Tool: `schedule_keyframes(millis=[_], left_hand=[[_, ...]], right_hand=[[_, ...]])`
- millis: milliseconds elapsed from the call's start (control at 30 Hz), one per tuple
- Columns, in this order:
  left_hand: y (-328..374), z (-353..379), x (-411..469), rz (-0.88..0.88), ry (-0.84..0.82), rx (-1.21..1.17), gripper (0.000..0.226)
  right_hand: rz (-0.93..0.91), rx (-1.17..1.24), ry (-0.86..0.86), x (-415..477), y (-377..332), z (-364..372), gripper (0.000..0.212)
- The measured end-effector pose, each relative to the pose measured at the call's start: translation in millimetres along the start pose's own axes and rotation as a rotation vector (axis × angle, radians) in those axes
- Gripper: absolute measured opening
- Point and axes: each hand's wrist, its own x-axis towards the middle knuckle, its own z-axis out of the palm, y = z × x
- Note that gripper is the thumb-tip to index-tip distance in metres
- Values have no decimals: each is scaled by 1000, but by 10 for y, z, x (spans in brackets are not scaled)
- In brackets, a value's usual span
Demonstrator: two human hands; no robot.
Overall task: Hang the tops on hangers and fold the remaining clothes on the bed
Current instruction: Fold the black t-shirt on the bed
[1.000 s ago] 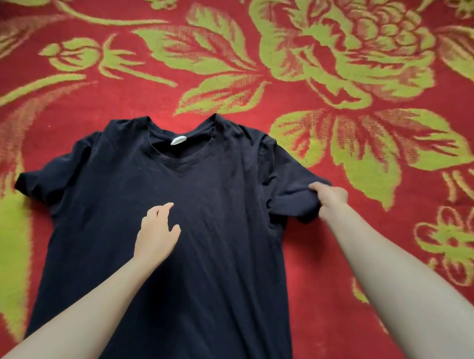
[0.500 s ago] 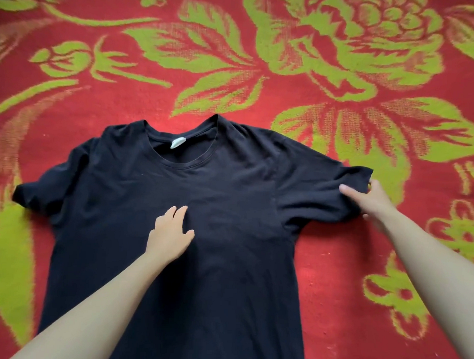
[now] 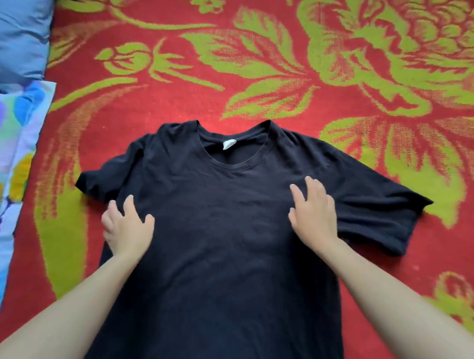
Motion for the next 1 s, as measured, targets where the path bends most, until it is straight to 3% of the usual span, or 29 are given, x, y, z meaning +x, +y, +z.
schedule_keyframes(millis=[133,233,533,600,700,733,800,900,967,1000], left_hand=[[-454,-220,390,-208,12,-218,75],[-788,-303,691,-271,-87,-465,87],[-763,-466,1248,-347,-279,-872,96],[-676,-470,1374,-432,-311,-1011,79],[-500,-511,1491,-574,-405,-1090,10],[-449,-530,1495,-561,-448,-1078,10],[-333,-583,1443,-311,-438,-934,13],[-203,-679,1229,255,-257,-445,23],[-177,-719,1158,413,-79,-358,22],[-185,-748,1228,377,-9,-390,18]], right_hand=[[-217,-13,-239,27,-837,176,78],[-156,-6,-544,57,-1109,301,74],[-67,4,-770,236,-1173,202,79],[-54,-1,-782,235,-1170,213,79],[-47,-16,-793,223,-1177,222,78],[-44,-18,-799,233,-1184,223,77],[-38,-28,-803,231,-1180,224,76],[-40,-53,-811,214,-1193,227,78],[-44,-63,-811,206,-1199,232,79],[-43,-67,-812,212,-1201,228,79]])
